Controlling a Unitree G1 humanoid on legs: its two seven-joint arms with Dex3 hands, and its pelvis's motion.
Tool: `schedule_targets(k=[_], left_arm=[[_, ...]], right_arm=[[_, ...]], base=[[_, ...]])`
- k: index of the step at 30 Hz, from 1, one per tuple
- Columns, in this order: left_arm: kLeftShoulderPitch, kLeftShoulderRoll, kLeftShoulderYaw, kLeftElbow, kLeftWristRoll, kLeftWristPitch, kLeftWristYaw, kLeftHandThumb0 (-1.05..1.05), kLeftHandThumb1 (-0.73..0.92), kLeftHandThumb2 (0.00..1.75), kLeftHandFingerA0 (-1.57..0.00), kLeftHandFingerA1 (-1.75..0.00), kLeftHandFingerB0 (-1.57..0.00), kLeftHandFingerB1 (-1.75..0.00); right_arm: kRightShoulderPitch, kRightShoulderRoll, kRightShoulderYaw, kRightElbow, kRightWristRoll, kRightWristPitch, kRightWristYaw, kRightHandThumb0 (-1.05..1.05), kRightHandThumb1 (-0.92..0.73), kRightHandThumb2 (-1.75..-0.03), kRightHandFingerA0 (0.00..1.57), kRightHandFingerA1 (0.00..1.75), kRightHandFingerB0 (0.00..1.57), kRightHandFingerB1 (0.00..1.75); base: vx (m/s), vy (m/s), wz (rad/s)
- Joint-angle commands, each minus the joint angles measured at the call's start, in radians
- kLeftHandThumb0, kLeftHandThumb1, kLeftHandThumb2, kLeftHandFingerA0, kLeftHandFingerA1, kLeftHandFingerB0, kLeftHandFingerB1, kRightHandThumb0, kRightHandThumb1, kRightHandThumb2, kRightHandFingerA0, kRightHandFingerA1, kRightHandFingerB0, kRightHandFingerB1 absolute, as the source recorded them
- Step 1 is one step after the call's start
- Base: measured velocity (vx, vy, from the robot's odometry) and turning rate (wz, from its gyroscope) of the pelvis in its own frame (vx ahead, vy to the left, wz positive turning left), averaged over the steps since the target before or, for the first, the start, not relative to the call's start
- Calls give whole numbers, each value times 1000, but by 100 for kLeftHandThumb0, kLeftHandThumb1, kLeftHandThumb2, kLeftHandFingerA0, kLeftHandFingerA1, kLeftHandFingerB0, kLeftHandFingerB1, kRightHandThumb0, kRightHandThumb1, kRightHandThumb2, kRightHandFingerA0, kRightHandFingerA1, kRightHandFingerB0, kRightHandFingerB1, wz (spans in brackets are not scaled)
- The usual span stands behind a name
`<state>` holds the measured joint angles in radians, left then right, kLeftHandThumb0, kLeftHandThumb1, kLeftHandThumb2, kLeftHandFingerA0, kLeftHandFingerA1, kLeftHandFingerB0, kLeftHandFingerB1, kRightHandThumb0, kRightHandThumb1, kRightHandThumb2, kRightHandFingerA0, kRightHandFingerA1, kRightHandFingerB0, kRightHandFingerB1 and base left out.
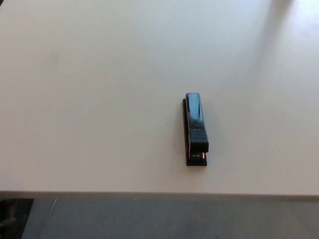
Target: The robot uses its right hand to press on the stapler that is in the middle of the desk
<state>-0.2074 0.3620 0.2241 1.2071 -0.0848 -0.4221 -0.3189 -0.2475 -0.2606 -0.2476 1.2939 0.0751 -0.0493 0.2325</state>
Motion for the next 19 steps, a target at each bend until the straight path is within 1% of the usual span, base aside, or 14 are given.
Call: schedule_targets(k=[1, 2, 3, 5, 7, 9, 10, 11, 13, 14, 15, 16, 17, 19], left_arm=[[-7, 18, 1, 8, 7, -2, 6, -57, 92, 69, -24, -33, -24, -32], [1, 15, 1, 7, 8, -1, 15, -57, 92, 68, -23, -32, -25, -32], [8, 15, 2, 5, 6, 9, 14, -57, 92, 68, -22, -32, -25, -32], [11, 15, 3, 6, 6, 9, 18, -55, 92, 69, -23, -33, -24, -32], [19, 13, 9, 6, -2, 11, 15, -56, 90, 68, -21, -33, -21, -31], [22, 12, 12, 4, -4, 8, 12, -56, 90, 68, -21, -33, -20, -31], [21, 11, 14, 3, -5, 14, 16, -57, 90, 68, -21, -33, -20, -30], [36, 15, 13, 0, -3, 10, 16, -56, 92, 69, -21, -33, -23, -32], [47, 14, 10, -2, 4, -4, 27, -54, 92, 68, -26, -34, -27, -33], [49, 12, 21, -3, -11, -1, 6, -53, 92, 68, -24, -33, -27, -32], [48, 13, 17, -3, -8, 9, 3, -55, 92, 68, -24, -32, -27, -32], [47, 18, 4, -2, 11, 21, 16, -58, 92, 68, -22, -31, -26, -31], [46, 19, -1, 0, 14, 29, 11, -57, 92, 69, -26, -33, -28, -32], [45, 20, -2, 0, 12, 35, 1, -57, 92, 69, -26, -33, -28, -32]], right_arm=[[16, 1, 44, -10, -49, -107, -45, -79, -65, -100, 17, 48, 7, 35], [23, 6, 42, -9, -43, -112, -51, -80, -65, -100, 23, 50, 4, 36], [27, 10, 49, -8, -45, -121, -51, -79, -64, -97, 29, 50, 11, 40], [27, 16, 56, -8, -47, -124, -58, -79, -64, -97, 25, 49, 12, 41], [34, 17, 69, -6, -58, -133, -60, -79, -65, -97, 22, 48, 11, 40], [36, 17, 71, -3, -58, -139, -61, -79, -64, -97, 22, 47, 11, 40], [38, 16, 72, -4, -57, -142, -60, -78, -80, -64, 30, 36, 15, 27], [46, 19, 77, -2, -59, -147, -60, -79, -64, -97, 25, 49, 11, 40], [52, 19, 84, -1, -65, -150, -65, -80, -64, -97, 26, 50, 11, 41], [55, 18, 90, 0, -69, -156, -62, -79, -81, -65, 31, 38, 16, 27], [54, 17, 94, 0, -71, -157, -63, -80, -64, -98, 24, 50, 12, 41], [53, 17, 99, 0, -74, -156, -69, -80, -65, -98, 24, 50, 12, 41], [54, 17, 105, 0, -78, -159, -71, -80, -64, -98, 23, 49, 14, 41], [54, 17, 108, 0, -80, -161, -73, -80, -64, -98, 23, 49, 14, 41]], base=[[0, 0, 0], [0, 0, 0], [0, 0, 0], [0, 0, 0], [0, 0, 0], [0, 0, 0], [0, 0, 0], [0, 0, 0], [0, 0, 0], [0, 0, 0], [0, 0, 0], [0, 0, 0], [0, 0, 0], [0, 0, 0]])
